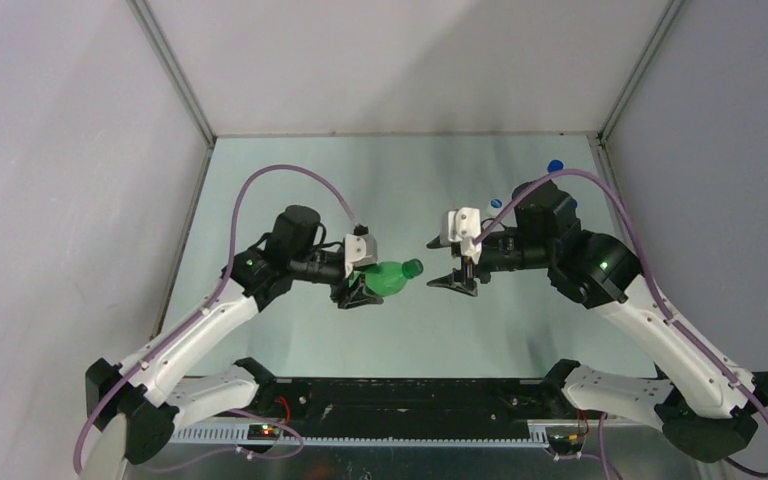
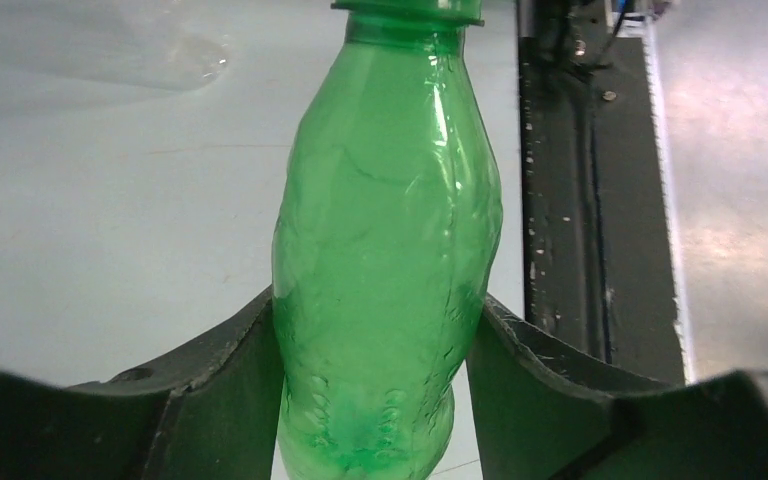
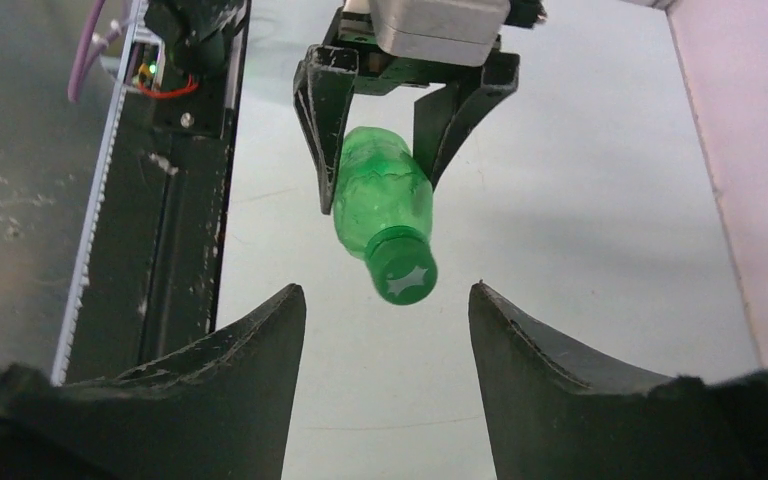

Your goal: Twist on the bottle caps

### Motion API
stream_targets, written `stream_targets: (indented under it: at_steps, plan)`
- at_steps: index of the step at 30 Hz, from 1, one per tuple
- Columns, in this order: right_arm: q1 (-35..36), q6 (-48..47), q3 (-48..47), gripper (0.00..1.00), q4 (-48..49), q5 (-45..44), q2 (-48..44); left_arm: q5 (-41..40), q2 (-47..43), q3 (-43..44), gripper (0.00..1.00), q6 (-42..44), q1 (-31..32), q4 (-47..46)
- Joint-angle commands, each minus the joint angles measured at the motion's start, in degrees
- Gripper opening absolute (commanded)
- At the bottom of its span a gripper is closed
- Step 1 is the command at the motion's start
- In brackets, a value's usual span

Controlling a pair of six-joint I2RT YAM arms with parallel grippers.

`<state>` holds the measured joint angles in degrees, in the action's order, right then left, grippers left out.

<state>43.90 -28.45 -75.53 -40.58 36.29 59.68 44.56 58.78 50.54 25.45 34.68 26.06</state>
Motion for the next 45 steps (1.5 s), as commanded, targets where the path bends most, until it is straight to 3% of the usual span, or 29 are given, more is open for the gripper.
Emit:
stream_targets:
  at_steps: [1,7,35,45]
  plan:
    - [1.47,-11.85,-0.41,0.61,-2.79,1.64,1.47,8.19,0.73,3.36,0.00,5.87,-0.31,6.38]
    - [2.20,-15.07,-0.42,0.54,-4.59,1.34,3.10,8.84,1.17,4.48,0.00,7.10,-0.31,8.28]
    - [5.22,-15.28,-0.41,0.45,-4.61,2.05,5.60,8.92,0.78,4.12,0.00,4.50,-0.29,5.14]
    - [5.43,-14.70,-0.46,0.35,-3.79,1.31,6.49,9.16,-0.08,3.62,0.00,3.06,-0.31,3.30]
